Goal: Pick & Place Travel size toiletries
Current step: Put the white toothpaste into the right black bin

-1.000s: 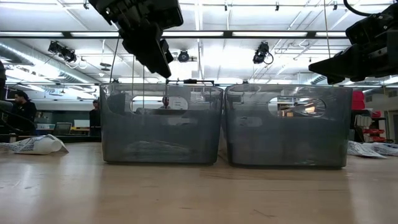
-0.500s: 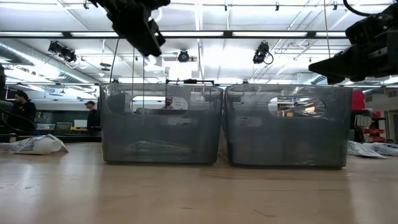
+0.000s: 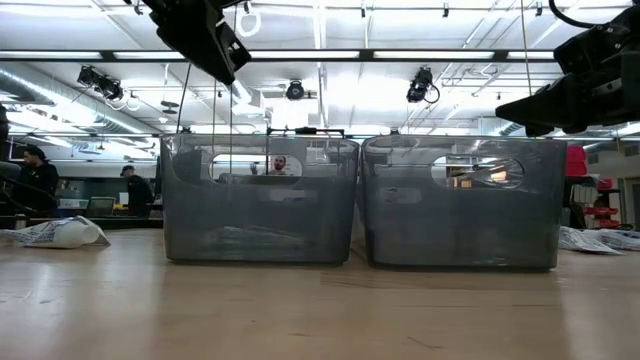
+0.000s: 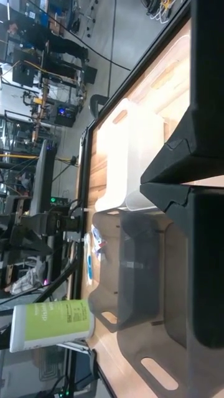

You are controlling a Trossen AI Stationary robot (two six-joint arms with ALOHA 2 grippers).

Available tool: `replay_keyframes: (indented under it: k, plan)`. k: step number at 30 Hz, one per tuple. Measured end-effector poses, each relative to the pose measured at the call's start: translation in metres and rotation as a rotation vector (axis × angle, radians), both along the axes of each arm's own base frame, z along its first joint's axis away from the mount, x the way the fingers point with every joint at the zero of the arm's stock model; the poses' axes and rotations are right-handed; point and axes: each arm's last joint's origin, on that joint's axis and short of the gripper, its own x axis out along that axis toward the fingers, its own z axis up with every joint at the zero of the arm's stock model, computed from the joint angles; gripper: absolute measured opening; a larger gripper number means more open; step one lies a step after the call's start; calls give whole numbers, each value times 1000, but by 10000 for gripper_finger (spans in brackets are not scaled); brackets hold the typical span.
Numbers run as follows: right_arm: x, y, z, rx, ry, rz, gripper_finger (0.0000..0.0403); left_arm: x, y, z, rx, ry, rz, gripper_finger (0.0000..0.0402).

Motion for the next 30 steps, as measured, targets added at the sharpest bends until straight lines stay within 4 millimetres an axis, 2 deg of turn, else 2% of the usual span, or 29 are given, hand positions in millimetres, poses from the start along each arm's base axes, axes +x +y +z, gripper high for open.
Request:
replay_keyframes:
  k: [8,18,24,30]
  plan:
    - [0,0,0,0,0,0,14,-4,0,-6,5,35,-4,3]
    - [0,0,0,0,4,0,13,-30,2,-15,-7,65,-5,4]
    - [0,0,-1,0,7,0,14,-33,2,-19,-6,78,-4,3]
    - [0,0,-1,1,14,0,14,-42,3,-31,32,171,-48,5]
